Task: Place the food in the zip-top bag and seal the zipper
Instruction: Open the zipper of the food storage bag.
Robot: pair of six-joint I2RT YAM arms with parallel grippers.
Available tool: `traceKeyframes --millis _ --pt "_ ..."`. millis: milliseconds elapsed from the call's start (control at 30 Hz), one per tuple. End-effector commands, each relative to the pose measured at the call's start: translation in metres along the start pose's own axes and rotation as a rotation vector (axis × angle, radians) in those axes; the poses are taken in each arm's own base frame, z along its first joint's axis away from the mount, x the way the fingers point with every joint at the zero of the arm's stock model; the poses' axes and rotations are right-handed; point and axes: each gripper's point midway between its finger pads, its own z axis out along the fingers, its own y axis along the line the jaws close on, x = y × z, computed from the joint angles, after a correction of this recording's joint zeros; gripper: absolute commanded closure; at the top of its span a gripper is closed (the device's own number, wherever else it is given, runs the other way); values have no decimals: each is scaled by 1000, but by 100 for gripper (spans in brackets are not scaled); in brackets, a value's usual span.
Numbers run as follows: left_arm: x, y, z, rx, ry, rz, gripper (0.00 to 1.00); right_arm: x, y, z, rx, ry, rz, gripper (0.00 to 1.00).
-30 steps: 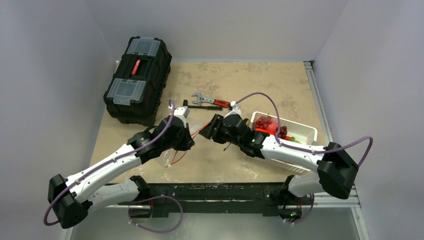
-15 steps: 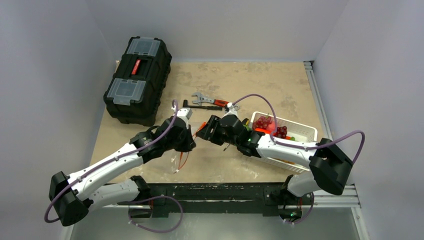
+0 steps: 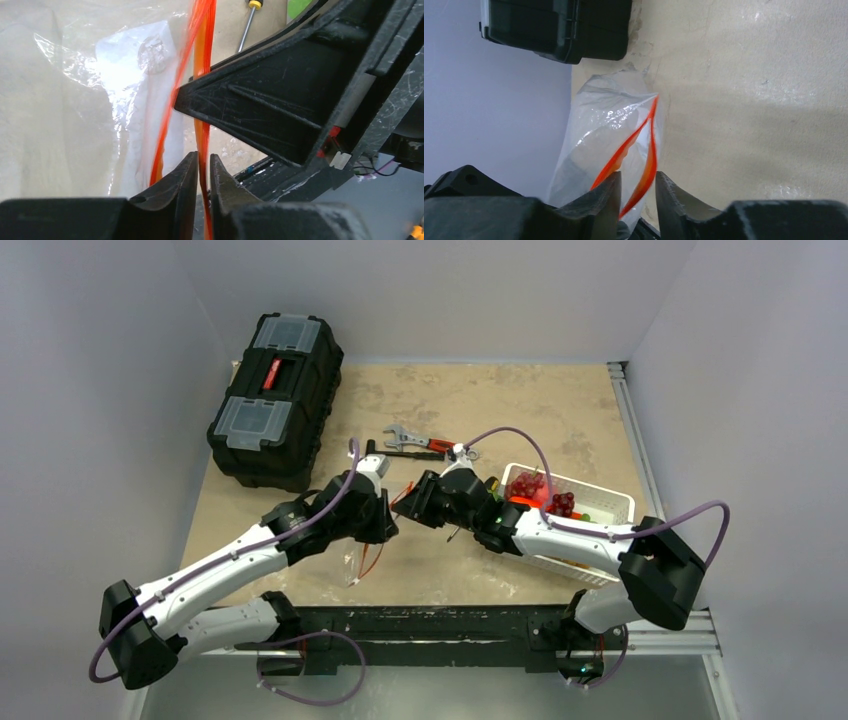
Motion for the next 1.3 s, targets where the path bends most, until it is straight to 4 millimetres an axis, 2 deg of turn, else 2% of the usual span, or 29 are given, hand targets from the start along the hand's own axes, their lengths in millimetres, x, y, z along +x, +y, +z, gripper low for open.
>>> traceKeyframes --millis 0,100,200,333,433,567,700,933,1167,1267 --pt "-17 -22 -9 70 -39 13 78 -10 25 0 -73 -33 -4 76" --pt "-18 -19 -18 57 -29 36 61 -11 24 -2 -72 -40 -20 88" --pt "-30 -23 -38 82 -78 77 44 -11 24 -5 -81 -41 -44 100" --pt "-51 -23 -70 62 -129 196 40 -9 35 -12 -141 -23 -80 100" --pt "-55 -24 -78 60 -99 311 42 -4 46 -18 -194 4 -59 100" --pt "-45 -15 -68 8 3 413 49 -6 57 -22 -224 12 -44 100" --pt "-40 -14 -61 0 43 433 64 -9 55 -21 -193 3 15 100" --pt "-44 -13 -54 -45 46 441 64 -12 57 -21 -170 2 112 100" --pt "-41 4 -43 -180 73 454 77 -23 63 -20 -159 -42 159 100" --pt "-40 -3 -38 -172 67 449 75 -26 61 -18 -143 -55 171 100"
